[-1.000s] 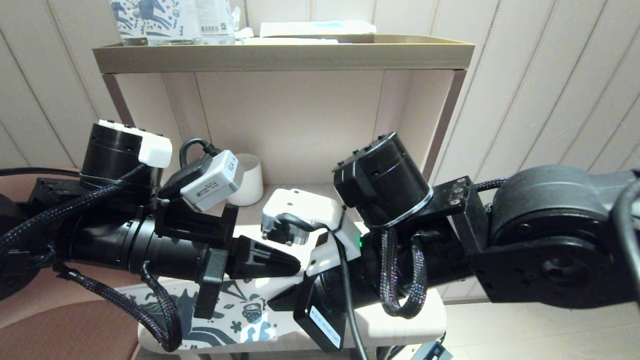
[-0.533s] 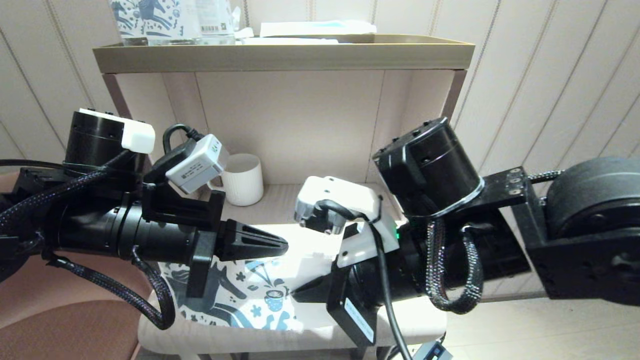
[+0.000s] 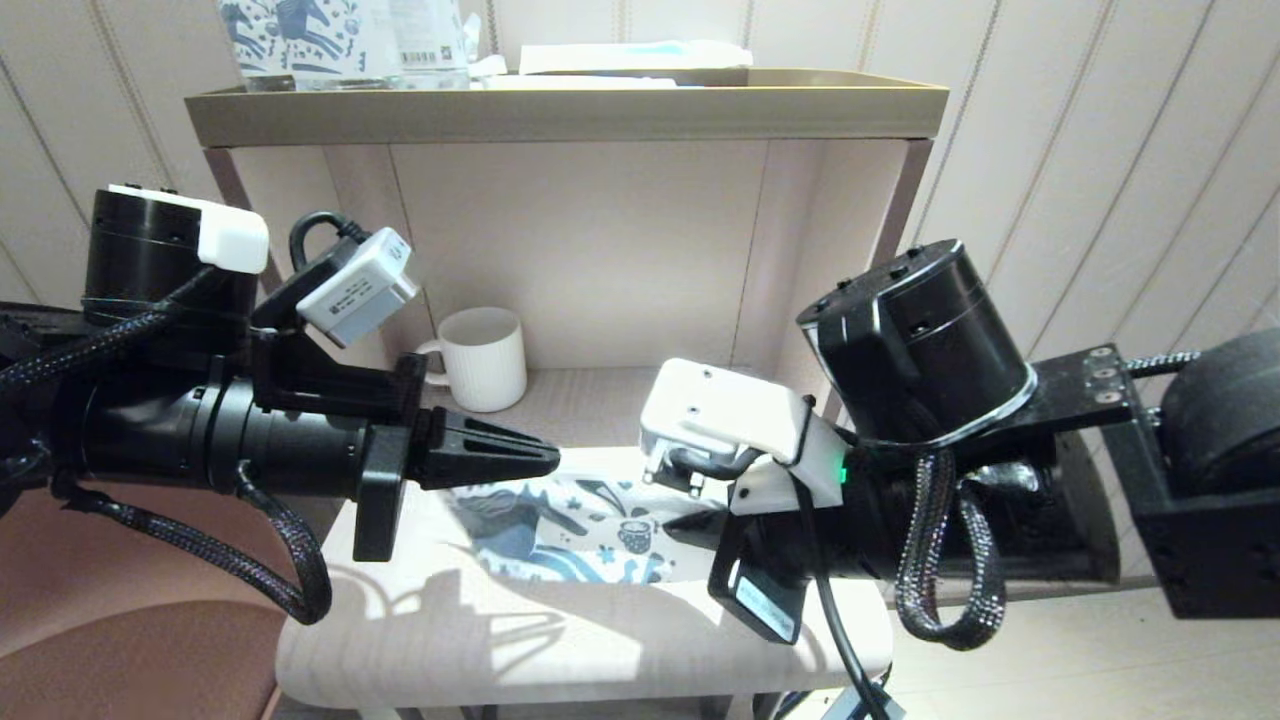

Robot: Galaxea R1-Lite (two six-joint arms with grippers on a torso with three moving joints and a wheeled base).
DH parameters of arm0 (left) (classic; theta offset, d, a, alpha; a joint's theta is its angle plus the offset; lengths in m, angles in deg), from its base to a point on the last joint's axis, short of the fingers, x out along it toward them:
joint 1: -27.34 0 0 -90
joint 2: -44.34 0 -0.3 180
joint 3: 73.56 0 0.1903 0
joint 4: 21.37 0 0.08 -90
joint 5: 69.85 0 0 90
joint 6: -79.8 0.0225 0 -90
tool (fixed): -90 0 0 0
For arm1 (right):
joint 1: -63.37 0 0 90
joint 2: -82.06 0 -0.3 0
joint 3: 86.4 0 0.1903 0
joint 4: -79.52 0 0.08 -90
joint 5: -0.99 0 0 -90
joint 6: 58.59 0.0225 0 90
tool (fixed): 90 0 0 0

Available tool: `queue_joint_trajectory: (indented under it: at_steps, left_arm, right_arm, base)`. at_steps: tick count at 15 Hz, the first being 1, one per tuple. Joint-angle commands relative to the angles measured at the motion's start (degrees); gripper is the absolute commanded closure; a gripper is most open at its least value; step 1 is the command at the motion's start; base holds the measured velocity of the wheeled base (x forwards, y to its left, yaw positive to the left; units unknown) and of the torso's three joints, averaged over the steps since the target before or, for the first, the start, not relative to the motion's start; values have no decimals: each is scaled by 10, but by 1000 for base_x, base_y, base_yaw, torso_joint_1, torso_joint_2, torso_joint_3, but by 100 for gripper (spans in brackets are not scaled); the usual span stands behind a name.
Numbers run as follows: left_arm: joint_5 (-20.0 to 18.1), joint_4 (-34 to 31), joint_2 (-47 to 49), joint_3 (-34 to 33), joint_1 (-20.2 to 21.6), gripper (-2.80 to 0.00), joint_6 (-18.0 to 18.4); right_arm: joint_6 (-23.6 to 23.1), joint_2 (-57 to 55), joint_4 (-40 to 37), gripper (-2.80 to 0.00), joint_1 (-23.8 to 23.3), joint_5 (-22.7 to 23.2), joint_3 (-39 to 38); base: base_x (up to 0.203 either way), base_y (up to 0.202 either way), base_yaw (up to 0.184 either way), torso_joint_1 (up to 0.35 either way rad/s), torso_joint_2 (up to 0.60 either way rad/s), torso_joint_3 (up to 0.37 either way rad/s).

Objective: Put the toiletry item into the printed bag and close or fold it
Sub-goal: Hand it to the other hand

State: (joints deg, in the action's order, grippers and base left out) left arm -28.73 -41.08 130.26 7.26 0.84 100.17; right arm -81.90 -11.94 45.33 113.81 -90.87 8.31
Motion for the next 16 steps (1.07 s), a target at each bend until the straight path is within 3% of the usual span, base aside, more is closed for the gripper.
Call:
queue_joint_trajectory:
  at_steps: [1, 5, 10, 16]
  left_arm:
    - [-3, 0, -10, 0, 2, 0, 1]
    - [-3, 0, -8, -1, 2, 0, 2]
    - [-2, 0, 0, -2, 2, 0, 4]
    - [-1, -1, -12, 0, 2, 0, 3]
  right_arm:
    - [-29, 3, 0, 0, 1, -60, 2]
    - [-55, 2, 71, 0, -4, -83, -20]
    - [-50, -1, 72, 0, -1, -55, -25]
    - [-51, -18, 72, 0, 13, -52, -20]
  base:
    - [0, 0, 0, 0, 0, 0]
    - [0, 0, 0, 0, 0, 0]
    - [0, 0, 0, 0, 0, 0]
    - [0, 0, 0, 0, 0, 0]
